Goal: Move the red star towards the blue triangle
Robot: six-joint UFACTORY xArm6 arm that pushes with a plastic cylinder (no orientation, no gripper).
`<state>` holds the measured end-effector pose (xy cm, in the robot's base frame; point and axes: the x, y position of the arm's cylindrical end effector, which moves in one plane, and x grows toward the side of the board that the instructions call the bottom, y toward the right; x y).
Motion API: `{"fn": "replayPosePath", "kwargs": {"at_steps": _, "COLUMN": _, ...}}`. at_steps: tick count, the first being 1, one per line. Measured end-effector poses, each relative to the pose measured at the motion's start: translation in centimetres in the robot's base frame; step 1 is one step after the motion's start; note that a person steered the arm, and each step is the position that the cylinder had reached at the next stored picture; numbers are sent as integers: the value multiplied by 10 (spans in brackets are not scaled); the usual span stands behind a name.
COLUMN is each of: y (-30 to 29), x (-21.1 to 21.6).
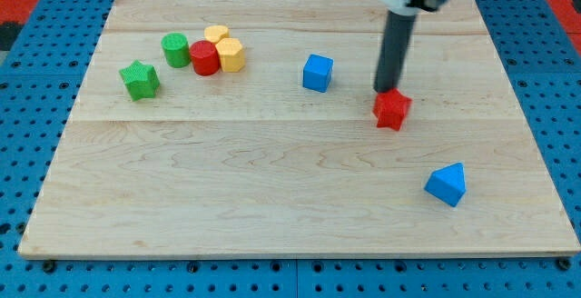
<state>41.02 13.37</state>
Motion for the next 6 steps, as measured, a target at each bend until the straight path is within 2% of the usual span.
{"fn": "replayPosePath", "kwargs": {"at_steps": 1, "y": 4, "x": 32}}
{"fn": "replayPosePath", "kwargs": {"at_steps": 2, "y": -63, "x": -12}}
{"fn": "replayPosePath", "kwargs": {"at_steps": 3, "y": -112, "x": 18}}
{"fn": "replayPosePath", "kwargs": {"at_steps": 4, "y": -46, "x": 65}}
{"fn": "replayPosePath", "kwargs": {"at_steps": 6, "y": 3, "x": 68}}
